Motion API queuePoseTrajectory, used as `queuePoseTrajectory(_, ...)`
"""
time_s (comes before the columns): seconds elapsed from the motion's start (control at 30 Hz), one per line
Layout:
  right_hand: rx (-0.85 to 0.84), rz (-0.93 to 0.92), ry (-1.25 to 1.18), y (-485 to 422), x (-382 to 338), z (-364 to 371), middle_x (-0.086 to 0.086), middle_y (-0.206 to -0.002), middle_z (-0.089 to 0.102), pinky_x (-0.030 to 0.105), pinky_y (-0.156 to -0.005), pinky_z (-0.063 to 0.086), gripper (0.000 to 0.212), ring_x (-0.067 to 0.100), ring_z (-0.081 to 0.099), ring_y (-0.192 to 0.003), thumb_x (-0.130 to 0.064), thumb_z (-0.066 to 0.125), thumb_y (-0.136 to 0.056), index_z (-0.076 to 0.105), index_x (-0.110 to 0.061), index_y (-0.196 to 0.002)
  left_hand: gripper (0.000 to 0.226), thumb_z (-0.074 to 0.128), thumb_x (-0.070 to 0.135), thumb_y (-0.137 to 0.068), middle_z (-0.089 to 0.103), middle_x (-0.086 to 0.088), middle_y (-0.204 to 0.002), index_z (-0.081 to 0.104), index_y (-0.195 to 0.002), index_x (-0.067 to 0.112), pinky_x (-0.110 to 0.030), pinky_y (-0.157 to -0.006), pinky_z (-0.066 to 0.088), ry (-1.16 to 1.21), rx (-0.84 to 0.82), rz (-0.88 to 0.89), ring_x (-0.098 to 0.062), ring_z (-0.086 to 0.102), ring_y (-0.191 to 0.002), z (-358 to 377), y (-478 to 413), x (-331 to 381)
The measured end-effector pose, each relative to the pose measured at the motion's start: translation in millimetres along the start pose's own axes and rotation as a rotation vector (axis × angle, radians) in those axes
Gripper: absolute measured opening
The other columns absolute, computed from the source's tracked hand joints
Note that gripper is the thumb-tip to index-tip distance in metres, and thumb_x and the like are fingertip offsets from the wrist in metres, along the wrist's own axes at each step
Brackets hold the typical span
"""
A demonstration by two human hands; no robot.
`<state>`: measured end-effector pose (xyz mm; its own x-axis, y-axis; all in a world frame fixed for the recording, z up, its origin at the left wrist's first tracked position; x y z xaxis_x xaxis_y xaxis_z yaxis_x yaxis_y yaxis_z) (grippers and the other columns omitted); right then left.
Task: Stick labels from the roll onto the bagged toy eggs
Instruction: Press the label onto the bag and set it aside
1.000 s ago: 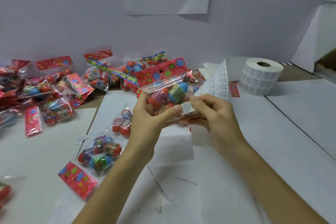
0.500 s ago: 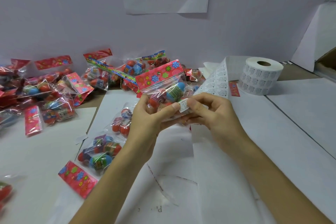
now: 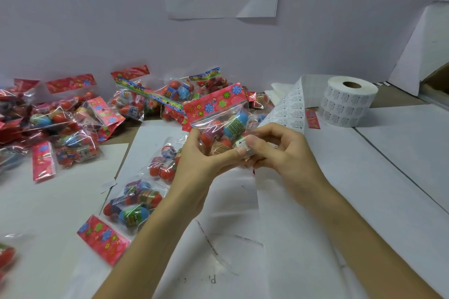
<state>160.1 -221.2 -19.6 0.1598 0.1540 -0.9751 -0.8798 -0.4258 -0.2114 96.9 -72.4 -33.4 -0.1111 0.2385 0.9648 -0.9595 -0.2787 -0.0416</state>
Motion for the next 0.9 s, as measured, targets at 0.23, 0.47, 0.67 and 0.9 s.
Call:
queuePoseTrajectory(0.23, -0.061, 0.030, -0.011, -3, 3, -3, 0.010, -0.082, 0.072, 0.025, -0.061, 0.058, 0.017, 0.022, 0.072, -0.064, -0.006, 0.070, -0.090, 0.069, 0.002, -0.105, 0.076, 0.089, -0.001, -0.065, 0.076, -0.017, -0.112, 0.054, -0.132, 0.011, -0.035, -0.079, 0.063, 0.071, -0.026, -0.053, -0.037, 0.077, -0.097, -3, -1, -5)
queuePoseTrajectory(0.47, -0.071, 0.084, -0.007, -3, 4, -4, 0.011, -0.084, 0.074, 0.031, -0.067, 0.061, 0.014, 0.027, 0.074, -0.071, -0.004, 0.066, -0.095, 0.070, -0.008, -0.108, 0.073, 0.086, -0.001, -0.069, 0.075, -0.018, -0.115, 0.053, -0.134, 0.009, -0.040, -0.084, 0.064, 0.073, -0.014, -0.052, -0.037, 0.076, -0.099, -4, -3, -8)
queuePoseTrajectory(0.67, -0.054, 0.008, 0.053, -2, 3, -2, 0.006, -0.080, 0.068, 0.035, -0.067, 0.060, 0.029, 0.030, 0.074, -0.068, 0.004, 0.070, -0.089, 0.069, -0.011, -0.115, 0.066, 0.080, -0.009, -0.076, 0.077, -0.016, -0.111, 0.055, -0.133, 0.011, -0.033, -0.076, 0.063, 0.038, 0.000, -0.066, -0.034, 0.077, -0.095, -5, -5, -12)
queuePoseTrajectory(0.9, -0.072, -0.019, 0.094, -2, 3, -2, 0.002, -0.073, 0.065, 0.031, -0.063, 0.058, 0.035, 0.028, 0.073, -0.065, 0.013, 0.066, -0.088, 0.067, -0.014, -0.110, 0.063, 0.076, -0.014, -0.078, 0.078, -0.014, -0.106, 0.056, -0.132, 0.010, -0.030, -0.072, 0.062, 0.016, 0.008, -0.089, -0.033, 0.078, -0.092, -5, -6, -16)
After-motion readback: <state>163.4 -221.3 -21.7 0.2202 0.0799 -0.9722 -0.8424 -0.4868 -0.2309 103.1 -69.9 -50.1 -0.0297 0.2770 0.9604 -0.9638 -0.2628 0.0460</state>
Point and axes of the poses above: each hand's wrist, its own y-axis away from the middle knuckle, its own z-axis out of the palm, x = y × z, the point moved 6 cm from there along -y, towards the middle knuckle
